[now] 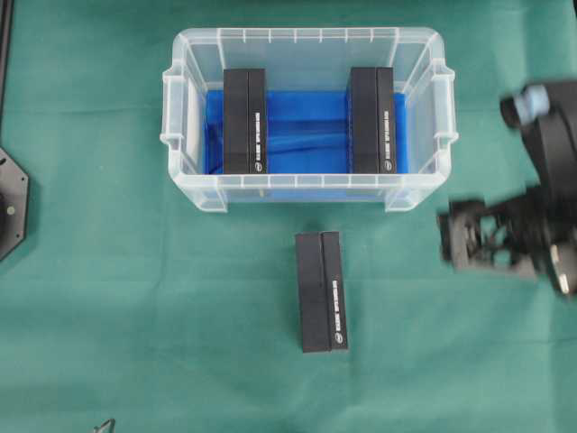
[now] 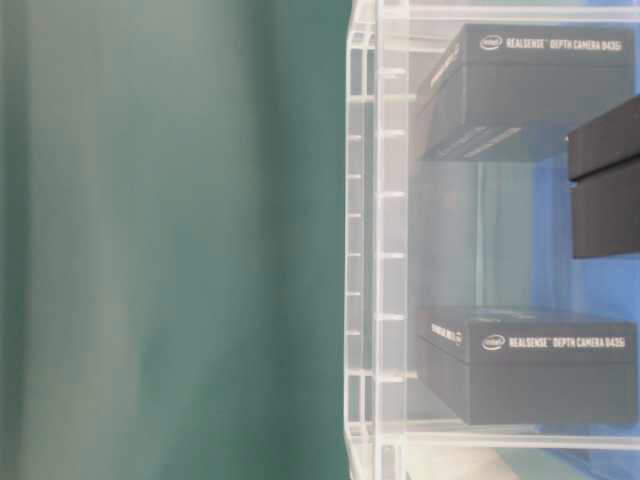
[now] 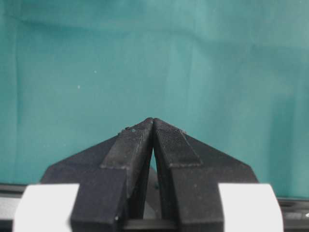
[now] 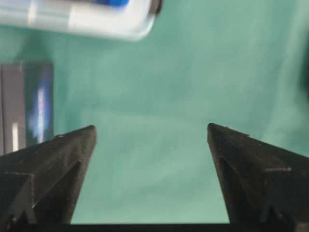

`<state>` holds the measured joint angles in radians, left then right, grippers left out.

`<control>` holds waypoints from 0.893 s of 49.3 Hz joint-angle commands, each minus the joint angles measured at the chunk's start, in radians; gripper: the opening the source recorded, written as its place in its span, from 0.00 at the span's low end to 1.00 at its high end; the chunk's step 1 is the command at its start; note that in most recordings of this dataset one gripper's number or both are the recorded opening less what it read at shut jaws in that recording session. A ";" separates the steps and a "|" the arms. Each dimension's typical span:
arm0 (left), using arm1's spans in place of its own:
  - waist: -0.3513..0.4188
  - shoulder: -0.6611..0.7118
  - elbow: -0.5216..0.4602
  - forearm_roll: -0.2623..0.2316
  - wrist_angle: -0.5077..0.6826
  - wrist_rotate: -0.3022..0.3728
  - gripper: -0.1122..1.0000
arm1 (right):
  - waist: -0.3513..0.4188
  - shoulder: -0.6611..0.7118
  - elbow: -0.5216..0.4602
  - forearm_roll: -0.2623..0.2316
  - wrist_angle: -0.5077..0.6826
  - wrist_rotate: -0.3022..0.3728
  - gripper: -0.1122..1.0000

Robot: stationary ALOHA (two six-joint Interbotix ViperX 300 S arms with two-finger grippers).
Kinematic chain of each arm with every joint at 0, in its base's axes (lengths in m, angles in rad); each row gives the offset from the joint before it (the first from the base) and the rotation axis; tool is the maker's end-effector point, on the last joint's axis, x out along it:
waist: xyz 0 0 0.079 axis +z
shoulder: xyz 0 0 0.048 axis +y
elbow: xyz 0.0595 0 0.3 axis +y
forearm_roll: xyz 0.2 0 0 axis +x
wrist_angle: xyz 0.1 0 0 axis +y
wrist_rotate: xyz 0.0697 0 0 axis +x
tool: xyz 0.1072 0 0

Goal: Take the box out of the case with the right arm.
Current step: 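Open the right gripper and withdraw it to the right, then move the open right gripper over the left black box in the case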

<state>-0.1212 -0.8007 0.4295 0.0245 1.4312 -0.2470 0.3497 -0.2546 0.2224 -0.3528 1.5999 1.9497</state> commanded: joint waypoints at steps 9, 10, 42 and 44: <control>-0.003 0.002 -0.009 0.002 -0.005 0.000 0.12 | -0.261 -0.100 0.057 -0.005 -0.100 -0.247 0.93; -0.003 0.002 -0.009 0.002 -0.005 0.000 0.12 | -0.278 -0.104 0.061 -0.006 -0.104 -0.267 0.93; -0.003 0.002 -0.008 0.002 -0.005 0.002 0.12 | -0.540 -0.137 0.103 0.037 -0.184 -0.537 0.93; -0.003 0.002 -0.008 0.002 -0.005 0.002 0.12 | -0.541 -0.137 0.103 0.038 -0.184 -0.537 0.93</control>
<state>-0.1227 -0.8023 0.4326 0.0245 1.4312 -0.2470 -0.1917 -0.3758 0.3344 -0.3160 1.4220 1.4143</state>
